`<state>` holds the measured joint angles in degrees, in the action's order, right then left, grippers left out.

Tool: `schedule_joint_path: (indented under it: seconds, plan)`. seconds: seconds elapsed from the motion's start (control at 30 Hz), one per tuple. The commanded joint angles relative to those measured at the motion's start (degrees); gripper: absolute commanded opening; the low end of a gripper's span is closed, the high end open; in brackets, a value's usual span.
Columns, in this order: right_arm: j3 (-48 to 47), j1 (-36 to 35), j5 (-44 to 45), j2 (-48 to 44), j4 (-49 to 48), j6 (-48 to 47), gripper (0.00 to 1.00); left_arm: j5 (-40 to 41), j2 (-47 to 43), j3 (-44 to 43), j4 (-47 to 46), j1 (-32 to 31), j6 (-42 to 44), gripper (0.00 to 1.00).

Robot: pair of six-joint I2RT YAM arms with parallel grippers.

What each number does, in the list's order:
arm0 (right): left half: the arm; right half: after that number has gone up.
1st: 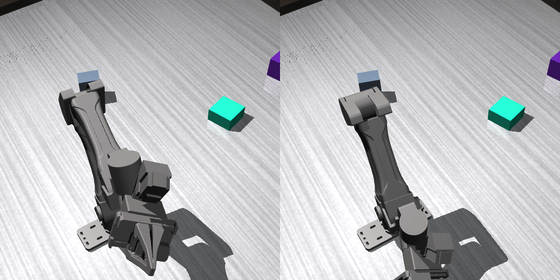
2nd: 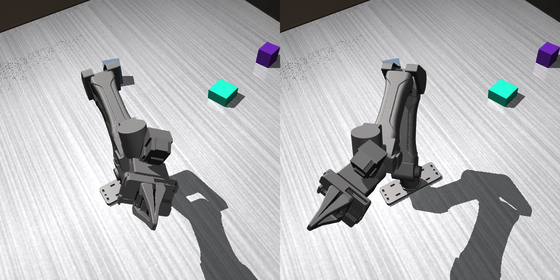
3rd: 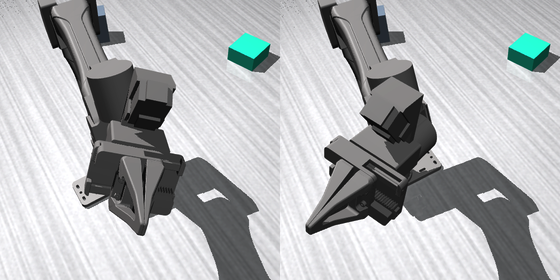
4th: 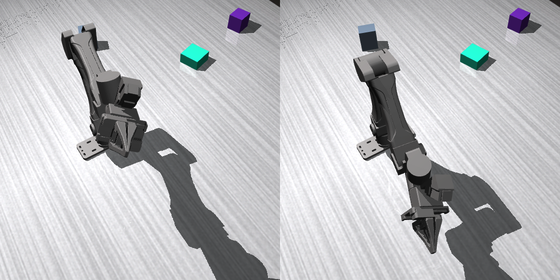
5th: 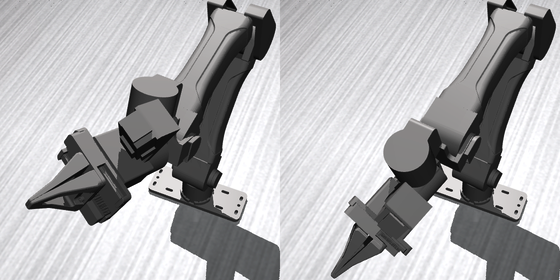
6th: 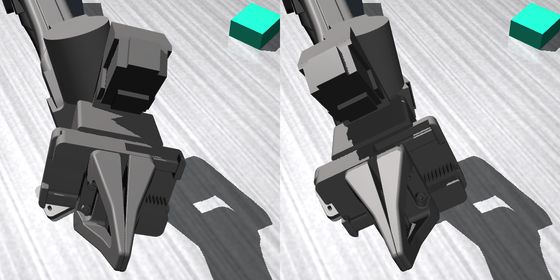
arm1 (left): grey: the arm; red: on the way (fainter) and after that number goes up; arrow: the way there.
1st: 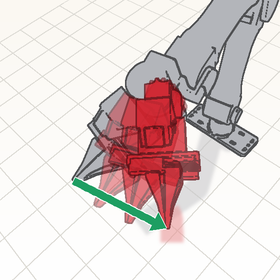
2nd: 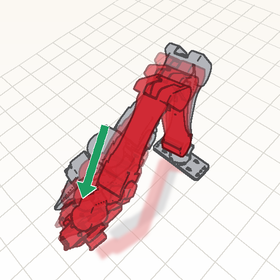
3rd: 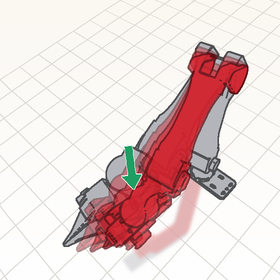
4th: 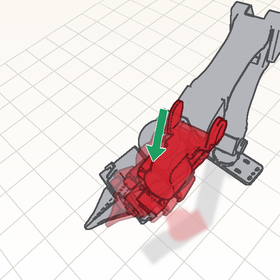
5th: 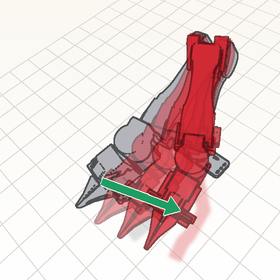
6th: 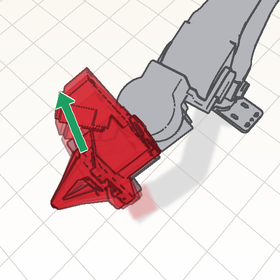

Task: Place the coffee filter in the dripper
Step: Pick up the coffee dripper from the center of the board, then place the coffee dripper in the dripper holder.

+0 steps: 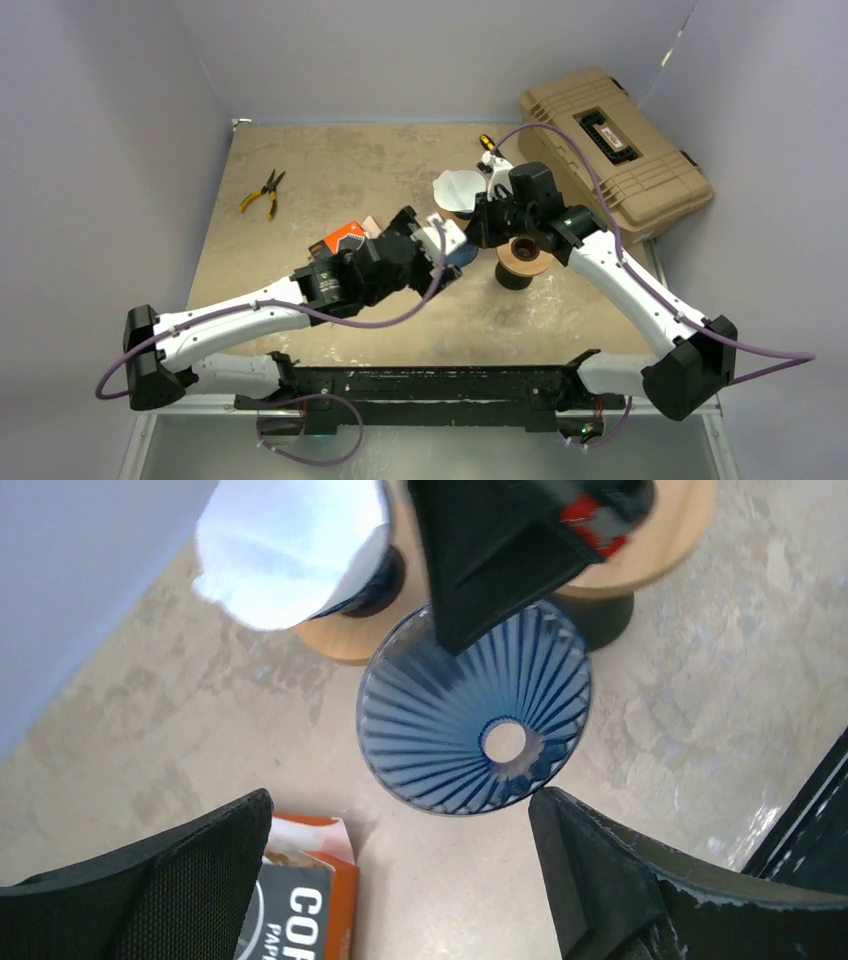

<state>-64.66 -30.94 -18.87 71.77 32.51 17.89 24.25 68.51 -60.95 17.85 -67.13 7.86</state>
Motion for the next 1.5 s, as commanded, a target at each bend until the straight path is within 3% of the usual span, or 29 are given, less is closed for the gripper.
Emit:
schedule_joint_path:
  seconds: [0.0, 0.3, 0.67, 0.87, 1.2, 1.33, 1.47]
  plan:
    - [-2.82, -0.26, -0.33, 0.3, 1.35, -0.14, 0.0, -1.3, -5.96, 1.37, -3.17, 9.13, -13.61, 1.0]
    - [-3.66, -0.26, 1.49, -0.65, 1.27, 0.62, 0.0, -5.84, -10.93, 5.34, -0.32, 18.31, -24.71, 0.99]
    - [-5.29, -0.26, 6.01, -3.24, 2.43, 1.73, 0.0, -22.15, -12.4, 13.13, -0.83, 32.63, -36.04, 0.99]
    - [-6.92, -0.19, 12.27, -6.99, 4.73, 3.11, 0.0, -23.63, -12.43, 15.89, -2.46, 33.52, -39.15, 0.99]
    - [-8.24, -0.05, 32.86, -14.01, 10.22, 7.68, 0.0, -30.29, -10.31, 13.92, -1.78, 33.52, -36.2, 0.99]
    - [-7.73, 1.54, 34.75, -13.26, 11.77, 8.85, 0.0, -31.3, -9.74, 13.66, -2.4, 33.48, -36.19, 0.99]
    - [-6.3, 7.47, 29.89, -14.12, 11.26, 8.47, 0.0, -31.73, -9.71, 13.65, -2.77, 33.47, -36.33, 0.99]
